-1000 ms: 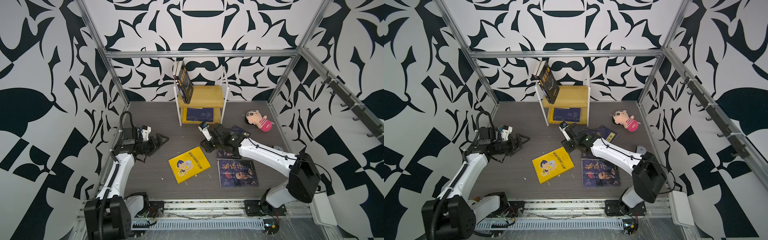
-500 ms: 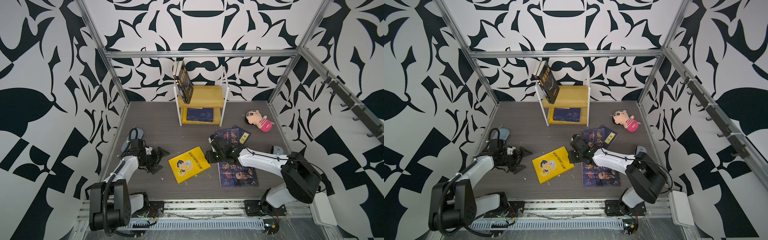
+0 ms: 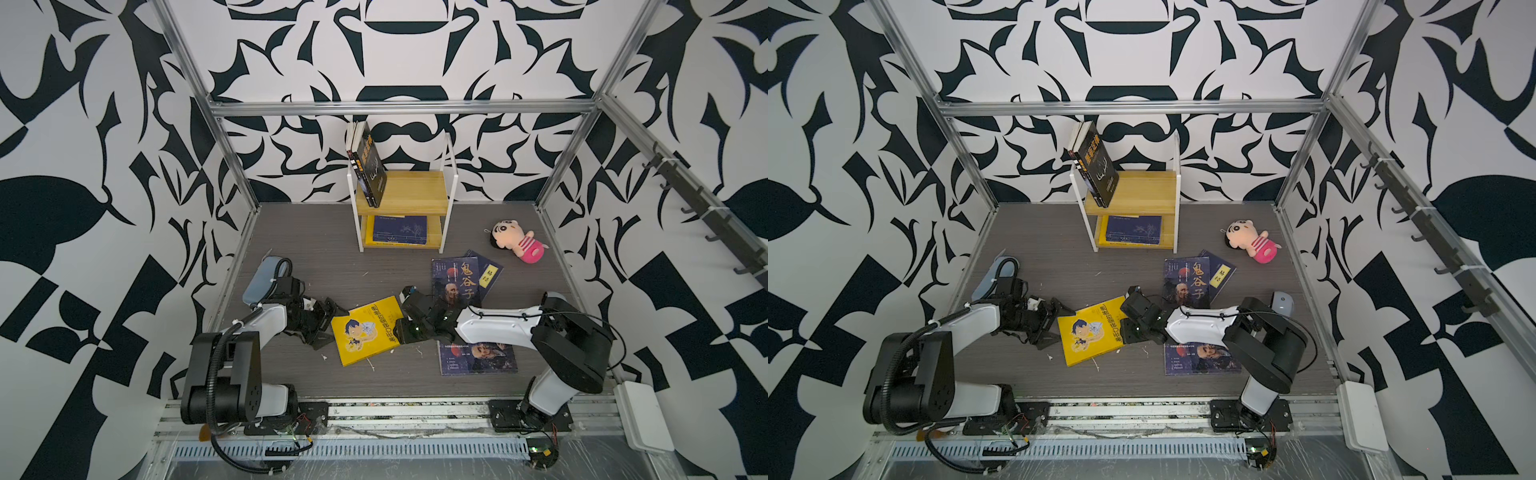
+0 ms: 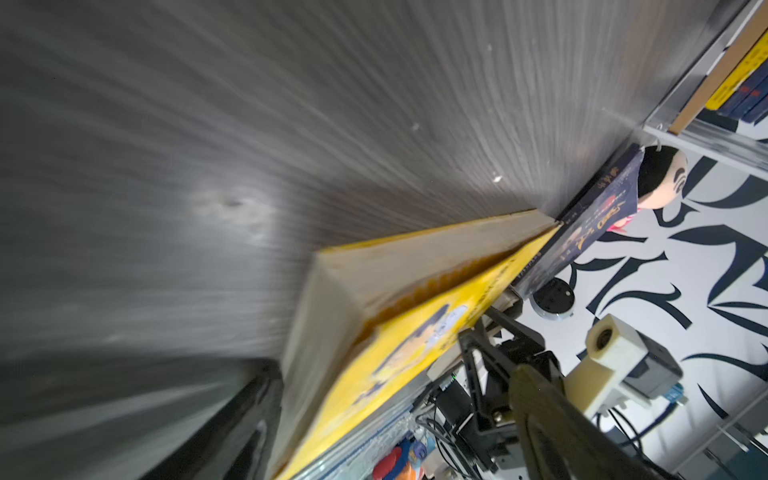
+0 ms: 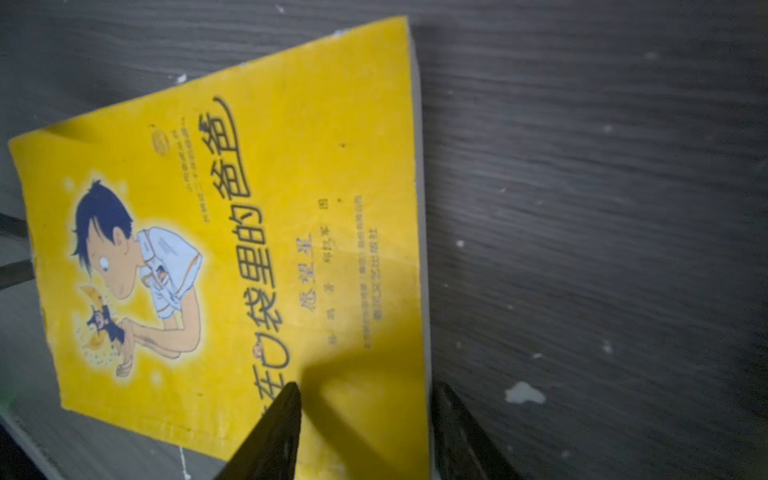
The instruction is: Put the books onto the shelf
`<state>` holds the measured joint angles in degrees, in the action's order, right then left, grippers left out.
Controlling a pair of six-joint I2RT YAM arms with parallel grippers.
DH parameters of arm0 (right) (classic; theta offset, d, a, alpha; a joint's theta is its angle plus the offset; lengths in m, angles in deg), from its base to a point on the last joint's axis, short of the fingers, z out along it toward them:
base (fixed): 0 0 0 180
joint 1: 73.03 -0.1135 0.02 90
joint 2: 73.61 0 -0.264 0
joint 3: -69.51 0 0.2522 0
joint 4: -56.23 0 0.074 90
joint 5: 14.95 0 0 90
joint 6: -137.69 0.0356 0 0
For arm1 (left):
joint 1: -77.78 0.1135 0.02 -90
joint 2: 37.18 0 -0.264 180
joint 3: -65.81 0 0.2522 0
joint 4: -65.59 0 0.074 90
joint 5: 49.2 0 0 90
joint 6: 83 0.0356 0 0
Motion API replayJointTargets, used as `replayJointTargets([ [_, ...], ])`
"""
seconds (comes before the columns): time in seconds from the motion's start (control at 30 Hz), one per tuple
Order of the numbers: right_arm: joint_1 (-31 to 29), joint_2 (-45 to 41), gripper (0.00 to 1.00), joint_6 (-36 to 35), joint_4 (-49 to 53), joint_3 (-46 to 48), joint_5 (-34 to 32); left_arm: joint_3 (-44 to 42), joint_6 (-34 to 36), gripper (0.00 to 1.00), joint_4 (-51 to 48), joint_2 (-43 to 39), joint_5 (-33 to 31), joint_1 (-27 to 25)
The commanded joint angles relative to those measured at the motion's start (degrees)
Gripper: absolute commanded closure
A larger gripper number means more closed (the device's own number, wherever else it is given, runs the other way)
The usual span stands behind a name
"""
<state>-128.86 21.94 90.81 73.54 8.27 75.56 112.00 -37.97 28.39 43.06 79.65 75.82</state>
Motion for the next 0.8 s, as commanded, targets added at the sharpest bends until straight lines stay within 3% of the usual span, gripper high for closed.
replayJointTargets([
  [0.0,-2.48,1.33,0.46,4.18,-1.56,0.86,1.15,0.18,0.31,0.13,1.26,3.27,-2.75,-1.91],
  [0.5,-3.40,2.59,0.49,0.65,-0.43,-2.78,-0.66,3.86,2.08,0.53,2.26,-3.25,1.83,-5.07],
  [0.63,-3.40,2.54,0.49,0.80,-2.13,-2.32,-0.29,4.55,0.98,0.59,2.52,-4.08,3.59,-5.73],
  [0.77,-3.29,1.84,0.49,-0.19,0.37,-3.20,-1.36,5.43,1.66,0.75,0.92,-5.47,3.36,-5.69],
])
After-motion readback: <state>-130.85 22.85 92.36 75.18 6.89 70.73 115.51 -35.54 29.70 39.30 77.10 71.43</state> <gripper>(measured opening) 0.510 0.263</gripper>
